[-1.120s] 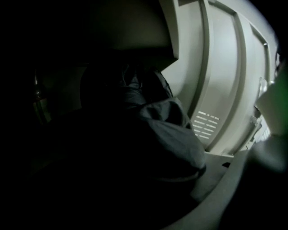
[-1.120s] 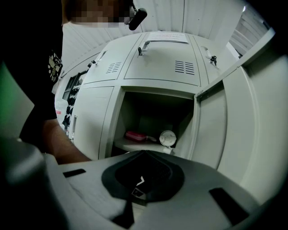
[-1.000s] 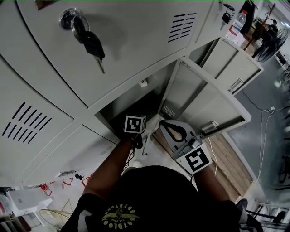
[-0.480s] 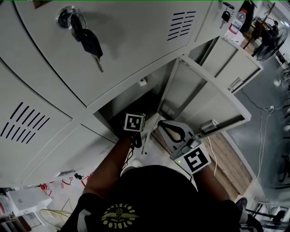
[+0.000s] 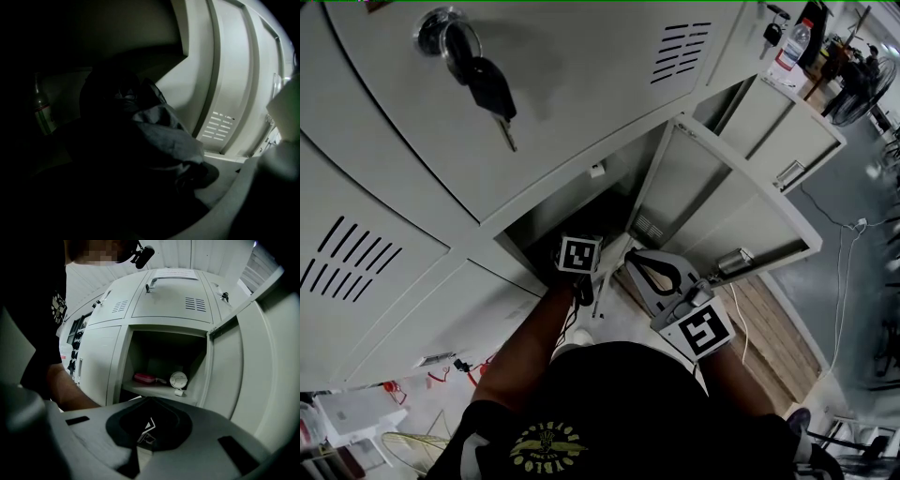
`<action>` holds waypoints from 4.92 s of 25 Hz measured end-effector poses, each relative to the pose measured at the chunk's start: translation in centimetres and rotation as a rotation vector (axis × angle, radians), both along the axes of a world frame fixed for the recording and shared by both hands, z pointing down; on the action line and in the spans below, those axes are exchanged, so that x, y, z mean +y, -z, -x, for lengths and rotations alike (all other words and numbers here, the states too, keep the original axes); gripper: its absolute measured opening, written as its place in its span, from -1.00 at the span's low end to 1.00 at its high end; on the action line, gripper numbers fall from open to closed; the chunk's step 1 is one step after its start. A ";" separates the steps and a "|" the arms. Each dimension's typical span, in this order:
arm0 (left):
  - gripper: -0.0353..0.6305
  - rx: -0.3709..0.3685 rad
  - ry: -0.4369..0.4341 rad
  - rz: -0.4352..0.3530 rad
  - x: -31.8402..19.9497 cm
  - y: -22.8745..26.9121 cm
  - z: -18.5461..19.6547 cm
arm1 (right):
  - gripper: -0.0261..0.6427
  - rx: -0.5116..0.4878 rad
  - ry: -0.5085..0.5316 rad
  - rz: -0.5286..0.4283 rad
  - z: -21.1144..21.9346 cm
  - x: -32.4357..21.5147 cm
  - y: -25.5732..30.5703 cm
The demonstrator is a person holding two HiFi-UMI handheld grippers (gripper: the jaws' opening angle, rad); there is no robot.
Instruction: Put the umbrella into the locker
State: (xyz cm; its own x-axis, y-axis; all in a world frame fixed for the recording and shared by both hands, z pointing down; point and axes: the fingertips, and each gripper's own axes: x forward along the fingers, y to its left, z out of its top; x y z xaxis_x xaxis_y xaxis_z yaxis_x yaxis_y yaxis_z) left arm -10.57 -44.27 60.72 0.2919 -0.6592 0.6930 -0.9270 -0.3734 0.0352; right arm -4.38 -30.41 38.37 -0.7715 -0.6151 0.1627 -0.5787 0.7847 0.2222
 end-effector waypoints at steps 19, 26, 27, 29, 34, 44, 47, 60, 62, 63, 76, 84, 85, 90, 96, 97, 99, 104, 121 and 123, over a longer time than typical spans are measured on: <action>0.38 -0.063 -0.067 0.071 1.0 -0.5 -0.7 | -0.86 0.011 0.007 0.039 1.0 0.0 -1.0; 0.41 -0.004 -0.080 0.084 0.8 -0.5 -1.0 | -0.86 0.015 -0.003 0.052 1.0 0.3 -1.4; 0.44 0.004 -0.081 0.103 0.7 -0.7 -1.0 | -0.86 0.016 -0.003 0.055 1.0 0.3 -1.4; 0.47 -0.002 -0.088 0.145 0.8 -1.0 -0.9 | -0.86 0.016 -0.001 0.060 1.1 0.3 -1.5; 0.60 -0.051 -0.116 0.151 0.6 -0.6 -0.9 | -0.86 0.014 0.001 0.059 1.1 0.1 -1.5; 0.63 -0.085 -0.119 0.154 1.0 0.0 -1.0 | -0.86 0.017 0.015 0.077 1.5 0.1 -1.8; 0.63 -0.082 -0.133 0.151 1.2 0.7 -1.3 | -0.86 0.024 0.024 0.081 1.7 0.2 -1.9; 0.63 -0.039 -0.131 0.131 2.1 2.4 -1.8 | -0.86 -0.013 -0.008 0.207 1.8 1.1 -4.7; 0.63 -0.028 -0.135 0.129 2.5 2.6 -2.0 | -0.86 -0.022 -0.015 0.245 1.8 1.4 -5.7; 0.63 -0.024 -0.137 0.126 2.7 2.8 -2.1 | -0.86 -0.023 -0.016 0.255 1.8 1.6 -6.0; 0.63 0.020 -0.173 0.010 4.8 6.2 -3.8 | -0.86 -0.031 -0.055 0.199 -0.7 1.6 -4.9; 0.62 0.015 -0.115 -0.044 7.4 7.7 -3.9 | -0.86 -0.056 -0.064 0.188 -3.7 3.6 -3.8; 0.61 0.018 -0.115 -0.043 7.9 8.0 -4.3 | -0.86 -0.053 -0.058 0.193 -4.2 4.0 -3.8; 0.16 -0.023 -0.054 -0.077 10.8 8.9 -4.7 | -0.86 -0.058 -0.033 0.206 -6.3 6.1 -3.8; -0.81 -0.025 0.050 -0.058 15.2 7.9 -4.3 | -0.86 -0.069 0.029 0.236 -7.2 9.1 -4.5; -0.82 -0.012 0.060 -0.046 16.0 7.7 -4.3 | -0.86 -0.072 0.041 0.241 -7.2 9.6 -4.6; -0.82 -0.001 0.081 -0.034 17.3 7.3 -4.2 | -0.86 -0.072 0.066 0.245 -7.3 10.5 -4.9; -0.81 -0.025 0.139 -0.026 20.4 6.3 -3.2 | -0.86 -0.072 0.118 0.252 -7.5 12.6 -6.1; -0.25 -0.011 0.097 0.025 21.6 1.6 1.0 | -0.86 -0.073 0.059 0.315 -1.4 14.7 -6.5; -0.25 0.007 0.073 0.050 21.4 0.6 1.1 | -0.86 -0.063 0.039 0.328 -0.5 14.6 -7.0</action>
State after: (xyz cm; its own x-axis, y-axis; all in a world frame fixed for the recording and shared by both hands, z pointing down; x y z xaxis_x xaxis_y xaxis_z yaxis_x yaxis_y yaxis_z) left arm -11.64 -22.85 60.13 0.2491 -0.6436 0.7237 -0.9513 -0.3025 0.0585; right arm -3.89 -15.83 45.32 -0.8081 -0.5078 0.2985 -0.5516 0.8302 -0.0808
